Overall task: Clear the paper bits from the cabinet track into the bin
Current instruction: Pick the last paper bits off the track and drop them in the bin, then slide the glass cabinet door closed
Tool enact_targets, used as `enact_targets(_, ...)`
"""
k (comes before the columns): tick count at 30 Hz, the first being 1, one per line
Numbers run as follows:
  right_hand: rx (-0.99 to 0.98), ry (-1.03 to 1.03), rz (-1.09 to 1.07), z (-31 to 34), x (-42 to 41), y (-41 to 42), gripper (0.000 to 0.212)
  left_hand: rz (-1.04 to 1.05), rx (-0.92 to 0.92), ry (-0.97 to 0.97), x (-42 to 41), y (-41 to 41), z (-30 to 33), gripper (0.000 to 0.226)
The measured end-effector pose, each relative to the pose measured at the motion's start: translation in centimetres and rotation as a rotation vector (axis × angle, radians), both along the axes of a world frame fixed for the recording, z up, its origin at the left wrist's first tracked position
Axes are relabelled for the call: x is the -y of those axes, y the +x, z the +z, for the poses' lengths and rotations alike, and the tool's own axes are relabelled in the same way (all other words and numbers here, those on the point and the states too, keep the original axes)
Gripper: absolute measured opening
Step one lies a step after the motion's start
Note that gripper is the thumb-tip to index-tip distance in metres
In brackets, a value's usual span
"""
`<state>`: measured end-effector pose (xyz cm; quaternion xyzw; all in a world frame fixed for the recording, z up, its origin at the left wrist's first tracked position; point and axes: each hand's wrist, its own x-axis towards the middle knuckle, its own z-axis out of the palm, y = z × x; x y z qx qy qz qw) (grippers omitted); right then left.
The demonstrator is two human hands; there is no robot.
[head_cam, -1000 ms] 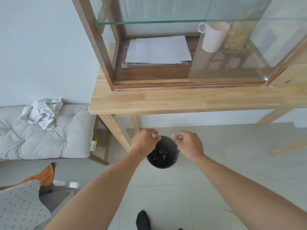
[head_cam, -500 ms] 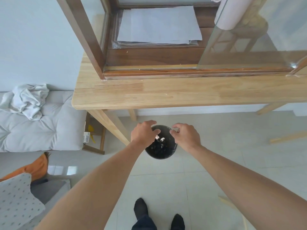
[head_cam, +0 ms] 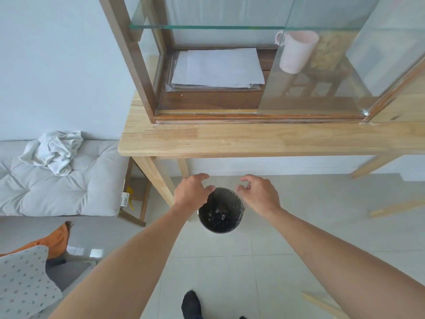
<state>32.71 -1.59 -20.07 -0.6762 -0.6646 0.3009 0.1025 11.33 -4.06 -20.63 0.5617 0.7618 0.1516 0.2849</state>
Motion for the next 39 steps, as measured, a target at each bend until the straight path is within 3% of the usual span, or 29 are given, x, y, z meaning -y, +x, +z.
enact_targets(17,-0.068,0.34,0.055,17.9,-0.8,1.5,0.04,0.067,-0.064,0.29,1.4,-2.0,19.0,0.04)
enact_targets(28,-0.091,0.531,0.043,23.8,-3.6,2.0,0.041,0.145,-0.05,0.486,-0.1,-5.3,23.8,0.056)
enact_targets(32,-0.06,0.637,0.05,25.4,-4.5,3.0,0.047,0.177,-0.11,0.565,-0.5,-6.8,24.8,0.047)
enact_targets(35,-0.005,0.706,0.05,26.2,-5.3,3.9,0.053,0.218,-0.103,0.61,-0.9,-7.6,25.1,0.063)
enact_targets(39,0.171,1.012,0.096,27.0,-6.1,5.5,0.064,0.252,-0.085,0.617,-1.2,-8.1,25.0,0.093)
